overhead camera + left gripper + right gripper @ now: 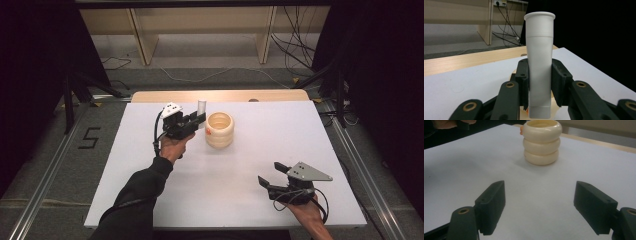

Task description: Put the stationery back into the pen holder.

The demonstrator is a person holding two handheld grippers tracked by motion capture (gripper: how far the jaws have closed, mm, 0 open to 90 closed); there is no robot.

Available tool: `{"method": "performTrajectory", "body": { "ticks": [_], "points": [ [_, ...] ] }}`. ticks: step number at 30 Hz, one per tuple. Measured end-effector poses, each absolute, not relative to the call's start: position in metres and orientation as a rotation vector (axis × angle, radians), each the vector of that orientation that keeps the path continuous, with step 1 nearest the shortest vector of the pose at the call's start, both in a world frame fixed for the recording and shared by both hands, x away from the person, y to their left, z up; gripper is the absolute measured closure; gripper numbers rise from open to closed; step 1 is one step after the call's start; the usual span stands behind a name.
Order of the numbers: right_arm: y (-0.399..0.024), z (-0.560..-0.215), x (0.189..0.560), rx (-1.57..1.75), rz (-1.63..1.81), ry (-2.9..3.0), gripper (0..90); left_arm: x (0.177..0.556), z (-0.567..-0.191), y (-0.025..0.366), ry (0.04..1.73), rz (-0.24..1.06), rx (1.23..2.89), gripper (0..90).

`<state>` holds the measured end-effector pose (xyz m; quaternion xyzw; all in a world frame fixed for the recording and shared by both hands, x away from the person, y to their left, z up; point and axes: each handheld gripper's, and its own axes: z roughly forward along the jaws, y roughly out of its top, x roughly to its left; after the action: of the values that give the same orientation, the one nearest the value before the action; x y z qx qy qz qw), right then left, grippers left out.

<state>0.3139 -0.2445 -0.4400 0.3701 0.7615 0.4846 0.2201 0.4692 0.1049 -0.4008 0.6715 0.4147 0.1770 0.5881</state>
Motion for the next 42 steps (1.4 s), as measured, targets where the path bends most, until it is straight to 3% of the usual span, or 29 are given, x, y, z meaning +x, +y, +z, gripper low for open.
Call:
{"method": "performTrajectory", "body": {
  "ticks": [42],
  "points": [
    [-0.246, -0.440, 0.314, 1.028, 1.346, 2.105, 26.0, 0.503, -0.415, 0.066, 0.974, 0.426, 1.505, 69.7]
  ]
}}
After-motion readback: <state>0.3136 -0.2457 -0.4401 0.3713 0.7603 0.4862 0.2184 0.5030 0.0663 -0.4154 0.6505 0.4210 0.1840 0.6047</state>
